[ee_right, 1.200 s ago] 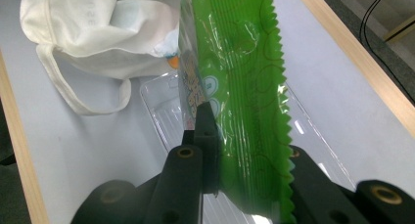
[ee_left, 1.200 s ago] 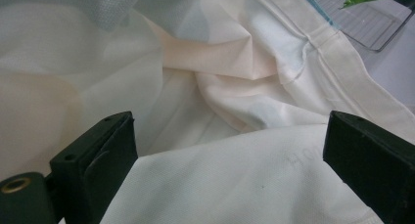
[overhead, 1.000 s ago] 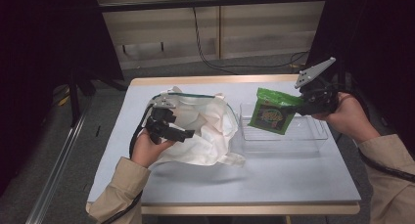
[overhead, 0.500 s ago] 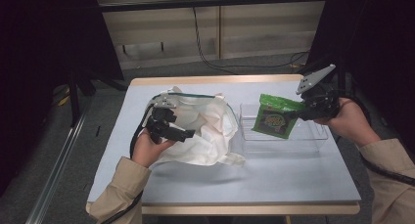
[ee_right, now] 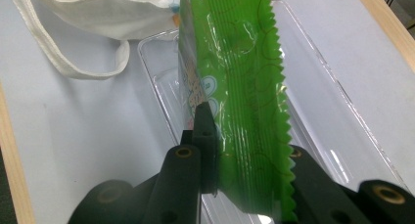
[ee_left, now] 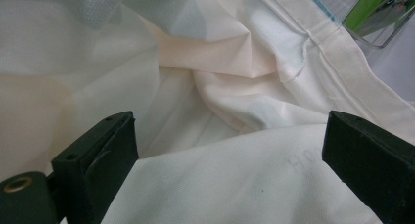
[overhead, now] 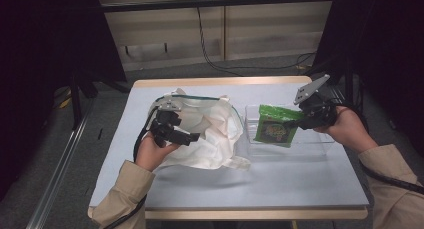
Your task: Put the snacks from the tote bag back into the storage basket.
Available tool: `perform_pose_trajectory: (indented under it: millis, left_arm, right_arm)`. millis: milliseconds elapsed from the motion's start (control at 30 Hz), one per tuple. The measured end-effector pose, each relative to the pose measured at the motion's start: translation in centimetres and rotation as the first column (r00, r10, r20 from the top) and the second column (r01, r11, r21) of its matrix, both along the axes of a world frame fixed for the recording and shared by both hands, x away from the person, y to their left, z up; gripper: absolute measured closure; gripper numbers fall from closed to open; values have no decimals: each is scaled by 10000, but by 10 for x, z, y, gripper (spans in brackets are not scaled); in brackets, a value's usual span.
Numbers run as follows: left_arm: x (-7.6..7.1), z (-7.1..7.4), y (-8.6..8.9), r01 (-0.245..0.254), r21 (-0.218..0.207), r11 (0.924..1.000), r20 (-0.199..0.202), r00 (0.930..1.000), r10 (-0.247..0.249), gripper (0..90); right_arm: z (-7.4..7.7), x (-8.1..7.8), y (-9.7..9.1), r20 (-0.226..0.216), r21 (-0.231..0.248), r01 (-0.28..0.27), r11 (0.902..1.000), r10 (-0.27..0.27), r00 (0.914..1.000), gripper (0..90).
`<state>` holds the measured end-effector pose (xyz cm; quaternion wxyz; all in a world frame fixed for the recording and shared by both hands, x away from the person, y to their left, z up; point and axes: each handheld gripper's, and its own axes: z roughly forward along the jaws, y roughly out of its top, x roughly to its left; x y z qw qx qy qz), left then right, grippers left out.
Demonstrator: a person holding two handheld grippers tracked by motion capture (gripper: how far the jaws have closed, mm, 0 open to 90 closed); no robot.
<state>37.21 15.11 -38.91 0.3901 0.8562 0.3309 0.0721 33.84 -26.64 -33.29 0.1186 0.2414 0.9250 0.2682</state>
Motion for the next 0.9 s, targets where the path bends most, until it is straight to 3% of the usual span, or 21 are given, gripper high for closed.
perform_pose_trajectory:
  millis: [567,900]
  left_arm:
    - [-1,-2,0,40,-31,10000,48,10000,-40,66]
    - [-4,-2,-2,155,-39,9999,-18,9999,-155,70]
  right_arm:
    - [-26,0,12,79,-44,-657,9978,658,9978,773]
    - [-30,1,17,-428,177,-813,9965,820,9957,702]
